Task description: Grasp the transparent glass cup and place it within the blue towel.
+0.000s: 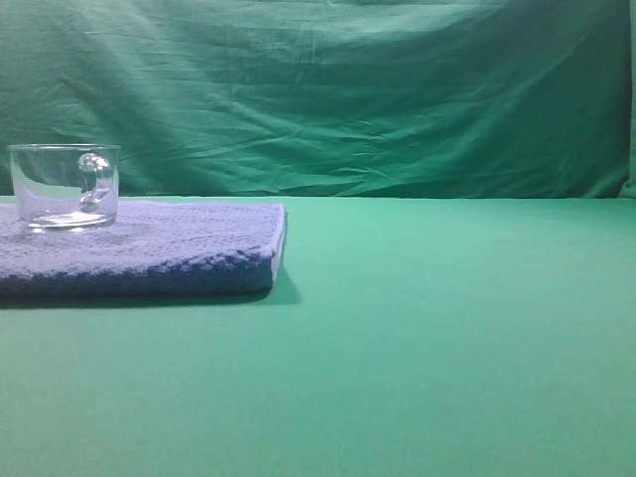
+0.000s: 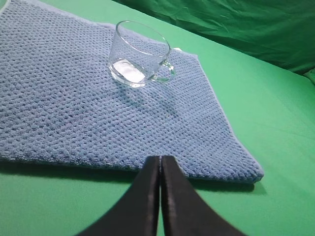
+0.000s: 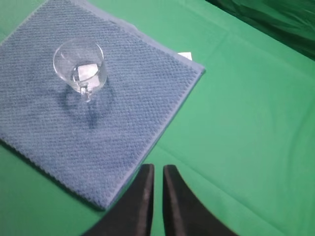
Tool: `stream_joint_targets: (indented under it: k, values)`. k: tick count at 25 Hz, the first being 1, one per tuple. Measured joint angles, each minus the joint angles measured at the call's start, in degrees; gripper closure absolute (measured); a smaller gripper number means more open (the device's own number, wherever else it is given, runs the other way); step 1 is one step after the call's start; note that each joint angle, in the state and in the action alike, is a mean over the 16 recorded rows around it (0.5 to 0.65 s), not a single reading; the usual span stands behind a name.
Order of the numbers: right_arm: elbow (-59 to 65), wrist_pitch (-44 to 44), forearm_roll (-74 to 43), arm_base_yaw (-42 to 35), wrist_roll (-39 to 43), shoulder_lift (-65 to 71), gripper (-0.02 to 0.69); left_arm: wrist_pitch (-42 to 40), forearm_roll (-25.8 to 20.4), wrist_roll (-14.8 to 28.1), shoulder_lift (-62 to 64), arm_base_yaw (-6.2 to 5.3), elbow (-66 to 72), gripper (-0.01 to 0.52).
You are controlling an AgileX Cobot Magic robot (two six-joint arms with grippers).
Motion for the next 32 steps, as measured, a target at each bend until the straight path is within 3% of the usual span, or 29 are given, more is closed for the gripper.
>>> stream_joint_targets:
  k: [11, 21, 32]
  values:
    - [30.7, -6.2, -0.9, 0.0, 2.9, -23.5, 0.596, 0.0, 0.0, 0.0, 0.0, 0.00, 0.0, 0.514]
    - [54.3, -11.7, -5.9, 0.0, 11.5, -40.5, 0.596, 0.0, 0.0, 0.0, 0.0, 0.00, 0.0, 0.514]
    - [71.2, -30.1, -14.8, -4.3, 16.7, -56.9, 0.596, 0.0, 0.0, 0.0, 0.0, 0.00, 0.0, 0.514]
